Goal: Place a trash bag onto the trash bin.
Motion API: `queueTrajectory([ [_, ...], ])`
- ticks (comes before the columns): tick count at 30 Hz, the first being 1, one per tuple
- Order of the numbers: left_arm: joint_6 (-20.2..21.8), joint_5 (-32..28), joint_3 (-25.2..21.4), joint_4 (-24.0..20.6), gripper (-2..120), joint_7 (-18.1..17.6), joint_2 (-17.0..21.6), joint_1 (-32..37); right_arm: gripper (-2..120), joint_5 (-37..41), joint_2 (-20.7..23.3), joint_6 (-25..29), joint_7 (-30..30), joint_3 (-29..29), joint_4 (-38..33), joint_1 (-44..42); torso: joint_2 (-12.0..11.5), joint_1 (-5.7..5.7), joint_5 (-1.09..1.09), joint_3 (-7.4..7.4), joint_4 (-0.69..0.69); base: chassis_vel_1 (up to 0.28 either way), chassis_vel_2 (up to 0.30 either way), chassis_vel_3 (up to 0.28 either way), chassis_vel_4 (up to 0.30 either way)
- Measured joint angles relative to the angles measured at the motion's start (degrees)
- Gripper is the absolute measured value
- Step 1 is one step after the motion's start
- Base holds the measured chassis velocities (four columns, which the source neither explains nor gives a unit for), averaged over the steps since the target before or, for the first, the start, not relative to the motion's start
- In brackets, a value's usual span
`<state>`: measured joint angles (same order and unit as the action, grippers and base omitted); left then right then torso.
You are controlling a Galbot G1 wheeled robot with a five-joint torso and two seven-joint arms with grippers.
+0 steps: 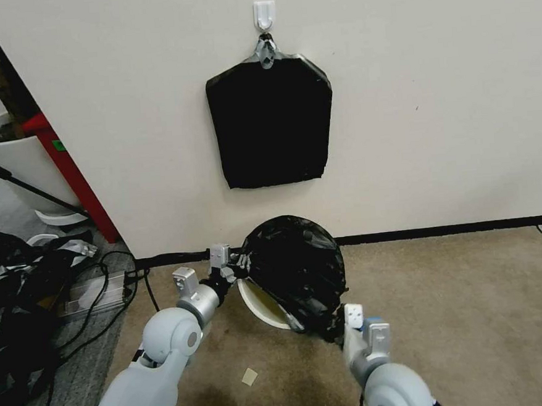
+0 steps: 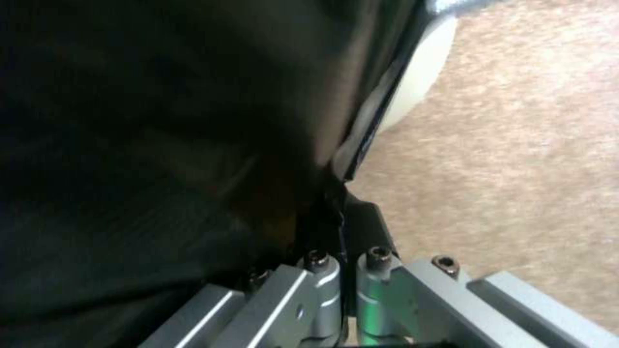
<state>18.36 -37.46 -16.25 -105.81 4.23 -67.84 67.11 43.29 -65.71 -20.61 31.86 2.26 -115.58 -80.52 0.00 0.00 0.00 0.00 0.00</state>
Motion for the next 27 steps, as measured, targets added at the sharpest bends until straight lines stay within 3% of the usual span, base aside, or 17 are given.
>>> queueTrajectory([
  [3, -0.01, -0.1, -0.2, 0.61, 3, -0.44, -0.16, -0.24, 0, -3.65, -0.54, 0.53, -0.05, 0.85, 0.02, -0.25, 0.0, 0.0, 0.0, 0.0, 0.0, 0.0, 0.0, 0.0, 0.0],
  [5, -0.12, -0.2, -0.45, 1.45, 3, -1.32, -0.33, -0.72, 12, -15.57, -0.48, 4.28, -0.54, 1.12, 2.11, -0.61, 0.0, 0.0, 0.0, 0.0, 0.0, 0.0, 0.0, 0.0, 0.0],
  [8, -0.12, -0.22, -0.49, 2.12, 2, -1.98, -0.4, -1.01, 22, -21.01, 0.53, 6.33, -0.6, 1.14, 1.67, -1.95, 0.0, 0.0, 0.0, 0.0, 0.0, 0.0, 0.0, 0.0, 0.0],
  [17, 0.22, -0.25, -0.14, 3.79, 2, -3.76, -0.84, -2.37, 52, -25.43, 3.81, 8.23, -0.67, 1.34, -6.01, -7.74, 0.0, 0.0, 0.0, 0.0, 0.0, 0.0, 0.0, 0.0, 0.0],
  [19, 0.74, -0.56, 0.25, 3.92, 2, -4.45, -1.11, -2.83, 64, -33.15, 4.4, 12.73, -4.35, 1.4, -7.19, -9.46, 0.0, 0.0, 0.0, 0.0, 0.0, 0.0, 0.0, 0.0, 0.0],
  [20, 0.74, -0.56, 0.25, 3.92, 2, -4.45, -1.11, -2.83, 64, -33.15, 4.4, 12.73, -4.35, 1.4, -7.19, -9.46, 0.0, 0.0, 0.0, 0.0, 0.0, 0.0, 0.0, 0.0, 0.0],
  [21, 1.27, -1.04, 0.36, 3.84, 2, -4.79, -1.32, -2.97, 70, -39.94, 4.45, 16.47, -8.04, 0.85, -6.47, -9.84, 0.0, 0.0, 0.0, 0.0, 0.0, 0.0, 0.0, 0.0, 0.0],
  [23, 1.52, -1.31, 0.4, 3.64, 2, -4.98, -1.42, -3.0, 74, -42.88, 4.47, 18.04, -10.07, 0.43, -5.91, -9.89, 0.0, 0.0, 0.0, 0.0, 0.0, 0.0, 0.0, 0.0, 0.0],
  [26, 2.47, -2.5, 0.42, 2.57, 2, -5.95, -1.74, -3.18, 89, -53.58, 4.53, 24.65, -21.77, -1.14, -2.59, -9.5, 0.0, 0.0, 0.0, 0.0, 0.0, 0.0, 0.0, 0.0, 0.0],
  [27, 2.47, -2.5, 0.42, 2.57, 2, -5.95, -1.74, -3.18, 89, -53.58, 4.53, 24.65, -21.77, -1.14, -2.59, -9.5, 0.0, 0.0, 0.0, 0.0, 0.0, 0.0, 0.0, 0.0, 0.0],
])
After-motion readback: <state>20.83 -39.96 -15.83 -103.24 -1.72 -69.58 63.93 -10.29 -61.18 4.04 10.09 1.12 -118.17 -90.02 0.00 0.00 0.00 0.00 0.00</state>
